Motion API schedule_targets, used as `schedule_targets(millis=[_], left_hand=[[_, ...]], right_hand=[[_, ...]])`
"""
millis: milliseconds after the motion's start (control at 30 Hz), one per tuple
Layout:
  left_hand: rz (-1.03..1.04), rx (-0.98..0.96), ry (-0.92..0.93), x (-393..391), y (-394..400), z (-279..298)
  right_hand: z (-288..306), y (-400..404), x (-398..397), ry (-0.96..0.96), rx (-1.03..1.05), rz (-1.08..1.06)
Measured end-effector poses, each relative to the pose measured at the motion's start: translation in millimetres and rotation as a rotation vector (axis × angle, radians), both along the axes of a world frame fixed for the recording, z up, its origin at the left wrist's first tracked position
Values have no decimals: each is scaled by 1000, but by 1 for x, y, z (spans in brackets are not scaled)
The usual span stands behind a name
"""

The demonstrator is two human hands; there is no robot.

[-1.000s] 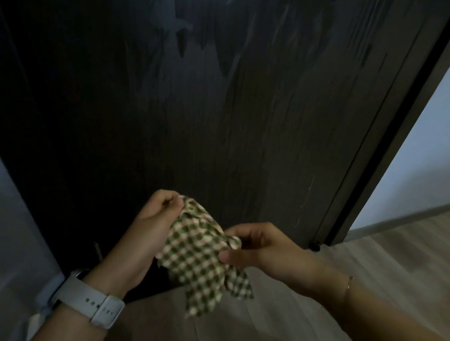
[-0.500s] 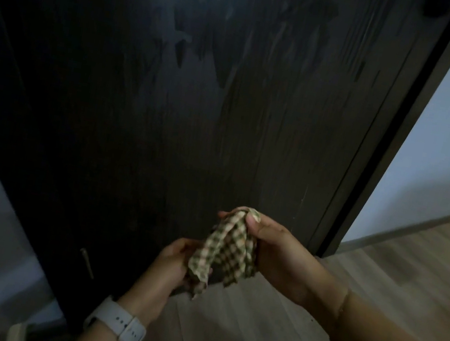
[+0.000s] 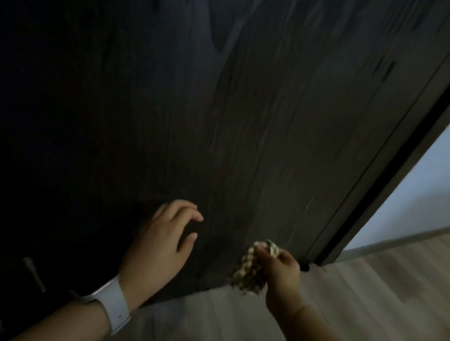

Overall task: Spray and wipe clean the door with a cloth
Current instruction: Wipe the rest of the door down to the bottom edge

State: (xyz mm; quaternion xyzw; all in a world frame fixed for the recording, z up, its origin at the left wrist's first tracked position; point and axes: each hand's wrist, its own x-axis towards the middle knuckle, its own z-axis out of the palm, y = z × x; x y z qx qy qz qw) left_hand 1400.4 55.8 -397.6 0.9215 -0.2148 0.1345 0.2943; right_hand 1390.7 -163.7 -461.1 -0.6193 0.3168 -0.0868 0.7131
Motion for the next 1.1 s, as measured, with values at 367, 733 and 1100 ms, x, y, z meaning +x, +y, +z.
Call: schedule_targets(millis=[367,733,1100], left_hand=[[69,815,-426,91,-20,-35],[215,947,-558,91,-25,-42],[176,942,-592,93,-24,-41]], right_hand=[[-108,28,77,24,573,-460],[-56,71,107,-85,746,-678],[-71,69,114,-168,520,-718]])
